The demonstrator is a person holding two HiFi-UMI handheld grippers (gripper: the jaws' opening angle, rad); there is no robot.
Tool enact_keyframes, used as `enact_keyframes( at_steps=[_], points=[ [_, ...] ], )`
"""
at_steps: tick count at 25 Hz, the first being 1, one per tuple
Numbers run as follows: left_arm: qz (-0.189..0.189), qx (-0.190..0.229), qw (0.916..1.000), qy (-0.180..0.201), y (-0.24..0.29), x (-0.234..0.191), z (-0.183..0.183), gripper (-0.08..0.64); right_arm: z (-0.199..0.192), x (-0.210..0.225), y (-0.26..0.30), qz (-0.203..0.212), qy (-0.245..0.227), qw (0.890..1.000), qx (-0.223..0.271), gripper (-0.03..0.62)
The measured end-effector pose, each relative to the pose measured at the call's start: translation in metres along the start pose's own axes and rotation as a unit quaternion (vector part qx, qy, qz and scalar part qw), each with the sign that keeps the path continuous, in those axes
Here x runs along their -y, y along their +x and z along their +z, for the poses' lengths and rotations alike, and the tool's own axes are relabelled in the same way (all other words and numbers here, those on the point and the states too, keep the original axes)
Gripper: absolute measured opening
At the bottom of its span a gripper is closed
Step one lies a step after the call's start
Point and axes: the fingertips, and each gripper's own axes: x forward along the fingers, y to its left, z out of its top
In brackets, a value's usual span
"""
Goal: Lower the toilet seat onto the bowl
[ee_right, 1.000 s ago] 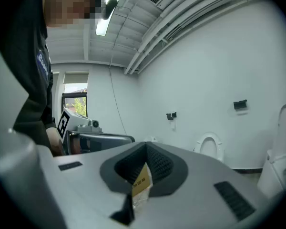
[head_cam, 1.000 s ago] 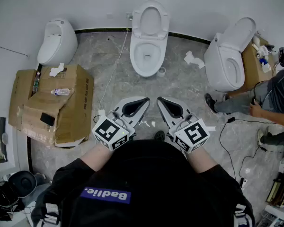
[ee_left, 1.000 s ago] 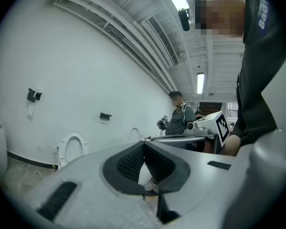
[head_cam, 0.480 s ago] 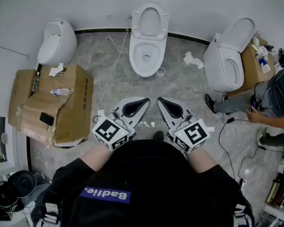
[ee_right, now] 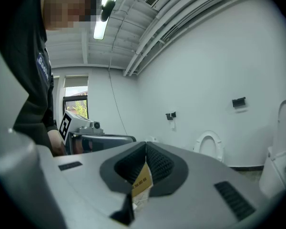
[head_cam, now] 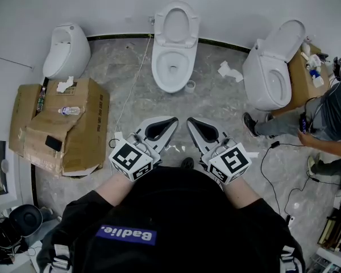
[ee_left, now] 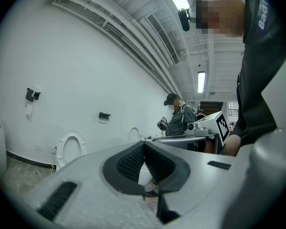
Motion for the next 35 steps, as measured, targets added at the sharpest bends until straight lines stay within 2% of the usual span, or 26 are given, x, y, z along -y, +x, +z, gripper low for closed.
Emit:
enact_keyframes(
  at_steps=[9, 14, 20, 29, 35],
  points=[
    [0.035, 0.006, 0.9994, -0.002, 0.034, 0.005, -0.007, 0.017, -0.01, 0.035, -0.02, 0.03, 0.002, 1.0, -0.007, 0.028],
    [0.04, 0.001, 0.9992, -0.008, 0.048, -0.008, -0.009, 0.017, -0.015, 0.055, -0.01, 0.032, 0.012, 0.999, -0.016, 0.028],
    [0.028, -0.003, 0.9996, -0.002, 0.06, -0.053, -0.001, 0.017, -0.013, 0.077, 0.033, 0.023, 0.016, 0.999, -0.024, 0.028],
    [-0.006, -0.004, 1.0, 0.007, 0.067, -0.148, 0.02, 0.017, 0.0, 0.105, 0.118, -0.017, 0.023, 0.999, -0.023, 0.028],
    [-0.028, -0.007, 0.9996, 0.006, 0.071, -0.192, 0.027, 0.017, 0.009, 0.12, 0.158, -0.044, 0.029, 0.998, -0.021, 0.028]
  ],
)
